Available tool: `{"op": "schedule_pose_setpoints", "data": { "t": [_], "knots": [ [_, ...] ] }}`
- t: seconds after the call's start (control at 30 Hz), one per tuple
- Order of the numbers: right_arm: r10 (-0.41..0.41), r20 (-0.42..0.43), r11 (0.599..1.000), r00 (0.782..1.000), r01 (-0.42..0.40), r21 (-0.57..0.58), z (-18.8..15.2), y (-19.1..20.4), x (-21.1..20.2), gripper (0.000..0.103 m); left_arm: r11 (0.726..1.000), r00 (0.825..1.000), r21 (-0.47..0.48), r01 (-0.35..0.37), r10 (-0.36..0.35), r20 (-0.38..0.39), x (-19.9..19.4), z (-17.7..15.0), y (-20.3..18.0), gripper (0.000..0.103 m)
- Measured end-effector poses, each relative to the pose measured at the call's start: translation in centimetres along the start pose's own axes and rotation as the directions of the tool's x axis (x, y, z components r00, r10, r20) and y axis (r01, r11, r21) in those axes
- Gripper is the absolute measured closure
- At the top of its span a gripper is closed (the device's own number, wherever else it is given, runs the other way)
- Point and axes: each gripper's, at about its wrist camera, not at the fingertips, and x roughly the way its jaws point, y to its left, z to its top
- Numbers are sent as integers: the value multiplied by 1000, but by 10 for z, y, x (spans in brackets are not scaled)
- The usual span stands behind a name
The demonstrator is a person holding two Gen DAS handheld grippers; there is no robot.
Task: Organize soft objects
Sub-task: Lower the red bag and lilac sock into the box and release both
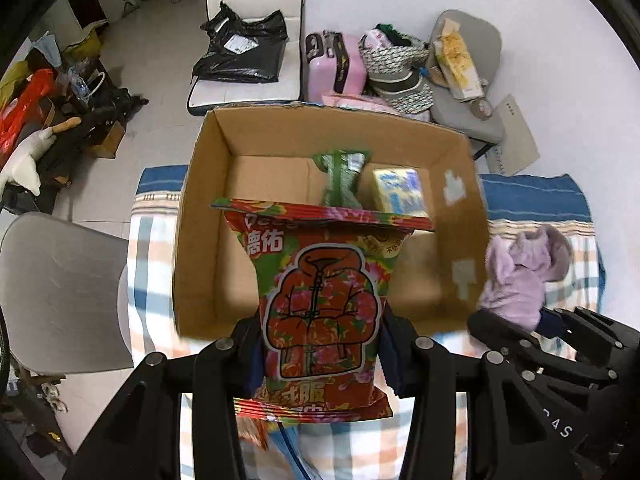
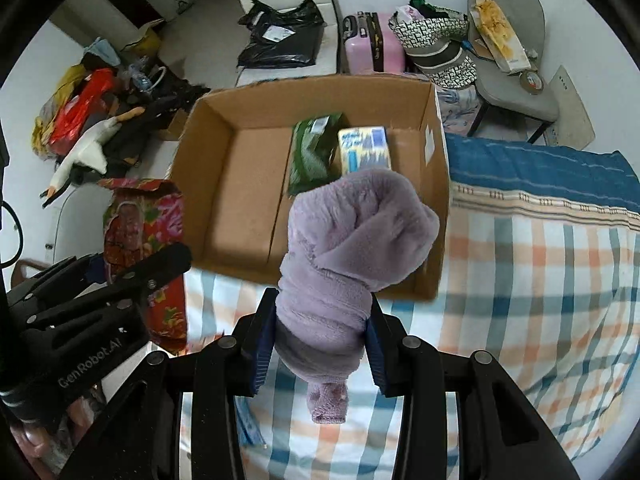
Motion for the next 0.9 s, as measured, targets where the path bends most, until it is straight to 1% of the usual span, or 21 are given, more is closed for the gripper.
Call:
{"op": "schedule_pose_setpoints", "data": {
  "t": [0.13,0.27,0.37,0.5,0.7,0.8,0.9],
  "knots": [
    [-38,-46,999,998,39,20,31,-8,32,61,1000,998,3,-22,22,-59,34,31,11,60],
    [-61,-109,997,992,65,31,49,-15,66,61,999,992,6,-46,47,-121,73,56,20,60],
    [-85,-149,995,985,91,33,58,-21,94,61,998,984,12,-59,60,-169,103,71,25,60],
    [-100,-201,993,974,110,41,63,-29,125,61,999,974,0,-47,45,-223,133,85,32,60],
    [-104,-256,992,961,118,42,65,-35,157,61,999,966,4,-36,36,-255,159,101,34,60],
    [-114,-279,991,953,129,35,64,-36,168,60,999,962,18,-47,50,-268,169,108,31,59],
    [-130,-300,989,945,146,33,64,-39,178,59,997,950,23,-69,73,-305,180,112,31,59]
  ]
}}
